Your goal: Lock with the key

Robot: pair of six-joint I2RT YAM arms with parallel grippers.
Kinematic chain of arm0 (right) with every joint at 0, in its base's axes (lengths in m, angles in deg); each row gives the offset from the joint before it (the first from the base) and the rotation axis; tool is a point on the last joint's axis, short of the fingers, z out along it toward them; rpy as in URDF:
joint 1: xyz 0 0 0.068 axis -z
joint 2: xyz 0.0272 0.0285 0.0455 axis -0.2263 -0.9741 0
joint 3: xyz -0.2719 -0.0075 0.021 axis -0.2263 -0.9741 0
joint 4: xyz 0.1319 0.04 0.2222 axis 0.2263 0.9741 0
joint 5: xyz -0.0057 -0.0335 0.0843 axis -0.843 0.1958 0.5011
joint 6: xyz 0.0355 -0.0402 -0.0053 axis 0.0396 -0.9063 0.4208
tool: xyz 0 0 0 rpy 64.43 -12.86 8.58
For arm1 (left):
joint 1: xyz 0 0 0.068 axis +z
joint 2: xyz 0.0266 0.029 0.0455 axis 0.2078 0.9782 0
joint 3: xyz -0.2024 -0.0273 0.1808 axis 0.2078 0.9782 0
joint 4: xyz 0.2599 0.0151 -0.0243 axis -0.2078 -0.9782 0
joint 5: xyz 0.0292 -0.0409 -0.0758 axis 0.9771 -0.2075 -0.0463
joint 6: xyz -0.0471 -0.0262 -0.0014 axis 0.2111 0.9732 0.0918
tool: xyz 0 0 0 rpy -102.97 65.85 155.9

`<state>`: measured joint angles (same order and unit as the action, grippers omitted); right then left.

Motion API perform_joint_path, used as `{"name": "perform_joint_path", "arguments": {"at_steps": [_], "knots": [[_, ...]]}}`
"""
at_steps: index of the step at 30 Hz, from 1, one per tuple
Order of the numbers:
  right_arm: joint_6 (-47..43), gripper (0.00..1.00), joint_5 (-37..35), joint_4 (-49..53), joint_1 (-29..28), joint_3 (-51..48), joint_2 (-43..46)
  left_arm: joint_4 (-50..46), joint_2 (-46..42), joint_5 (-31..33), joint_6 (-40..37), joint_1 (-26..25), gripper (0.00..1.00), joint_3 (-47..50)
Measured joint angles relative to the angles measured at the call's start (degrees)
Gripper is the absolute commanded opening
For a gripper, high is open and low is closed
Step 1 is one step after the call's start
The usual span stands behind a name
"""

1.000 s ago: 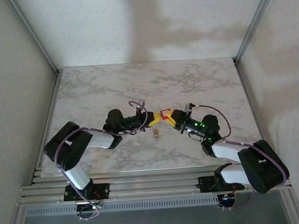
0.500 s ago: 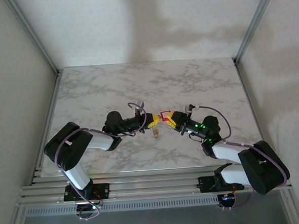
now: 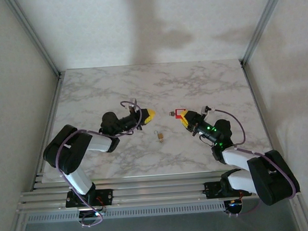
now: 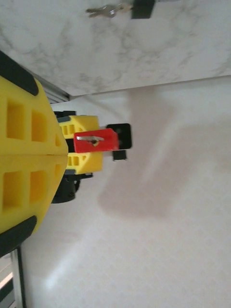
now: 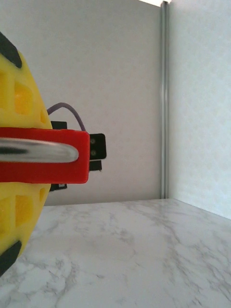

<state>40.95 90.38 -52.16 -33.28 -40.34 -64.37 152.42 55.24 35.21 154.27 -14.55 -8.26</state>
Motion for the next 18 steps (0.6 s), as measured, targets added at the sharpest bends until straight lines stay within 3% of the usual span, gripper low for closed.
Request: {"name": "perform_joint_path", "arguments": {"at_steps": [5,18], "knots": [[-0.9,0.0,-0.13,1.81,-0.02,0.0,0.0,-1.57,-0.02,-0.13,-0.44,-0.15,0.5,-1.03],[-2.1,0.0,4.0,1.05,-0.02,1.81,-3.17,-21.92,-0.02,-6.08,-10.36,-1.14,0.53,-9.42]]}}
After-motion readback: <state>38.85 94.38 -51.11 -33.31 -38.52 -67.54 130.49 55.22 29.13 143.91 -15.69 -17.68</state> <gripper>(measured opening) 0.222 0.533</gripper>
